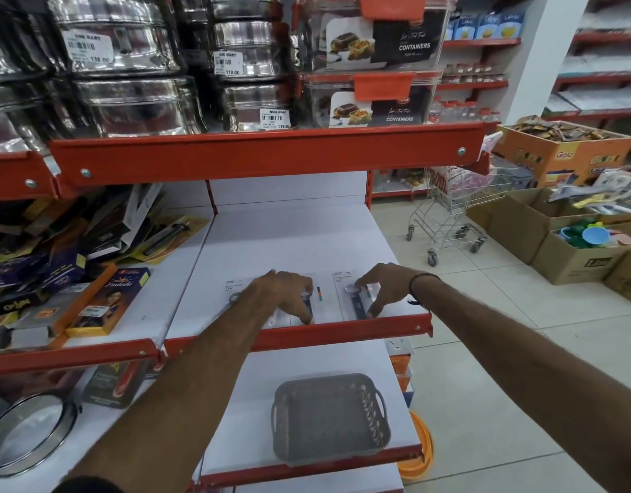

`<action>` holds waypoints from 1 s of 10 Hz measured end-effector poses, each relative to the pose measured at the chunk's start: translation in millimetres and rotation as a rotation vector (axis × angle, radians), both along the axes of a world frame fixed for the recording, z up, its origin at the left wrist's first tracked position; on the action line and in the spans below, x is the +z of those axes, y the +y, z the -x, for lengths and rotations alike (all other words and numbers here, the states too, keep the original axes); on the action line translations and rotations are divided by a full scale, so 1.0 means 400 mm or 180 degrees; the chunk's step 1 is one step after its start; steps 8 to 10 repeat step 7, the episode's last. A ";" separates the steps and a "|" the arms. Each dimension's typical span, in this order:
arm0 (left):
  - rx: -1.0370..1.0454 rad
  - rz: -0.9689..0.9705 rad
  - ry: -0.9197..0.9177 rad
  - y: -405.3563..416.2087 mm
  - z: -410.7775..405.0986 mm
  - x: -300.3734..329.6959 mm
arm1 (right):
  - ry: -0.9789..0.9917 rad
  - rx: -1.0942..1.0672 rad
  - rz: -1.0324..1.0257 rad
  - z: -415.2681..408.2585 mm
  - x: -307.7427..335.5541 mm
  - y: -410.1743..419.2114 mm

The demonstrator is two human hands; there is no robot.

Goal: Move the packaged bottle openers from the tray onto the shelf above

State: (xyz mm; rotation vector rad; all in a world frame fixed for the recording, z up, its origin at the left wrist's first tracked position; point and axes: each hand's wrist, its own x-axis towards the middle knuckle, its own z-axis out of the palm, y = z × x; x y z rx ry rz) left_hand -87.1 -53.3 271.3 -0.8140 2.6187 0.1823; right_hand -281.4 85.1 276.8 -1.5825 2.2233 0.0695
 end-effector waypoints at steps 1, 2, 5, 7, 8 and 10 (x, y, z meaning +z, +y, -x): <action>0.0094 -0.0099 0.0015 -0.006 0.000 0.001 | -0.0041 -0.0024 0.0084 -0.015 -0.001 -0.010; 0.0128 -0.0161 0.0008 -0.010 0.001 0.000 | -0.0078 -0.0020 0.0171 -0.032 -0.009 -0.019; 0.0198 -0.0114 -0.0027 -0.005 0.001 -0.003 | 0.0179 0.0119 0.0068 -0.078 0.003 -0.045; 0.0031 0.0184 0.0440 0.026 -0.039 -0.012 | 0.0269 0.0005 0.0305 -0.111 0.027 -0.004; 0.0031 0.0184 0.0440 0.026 -0.039 -0.012 | 0.0269 0.0005 0.0305 -0.111 0.027 -0.004; 0.0031 0.0184 0.0440 0.026 -0.039 -0.012 | 0.0269 0.0005 0.0305 -0.111 0.027 -0.004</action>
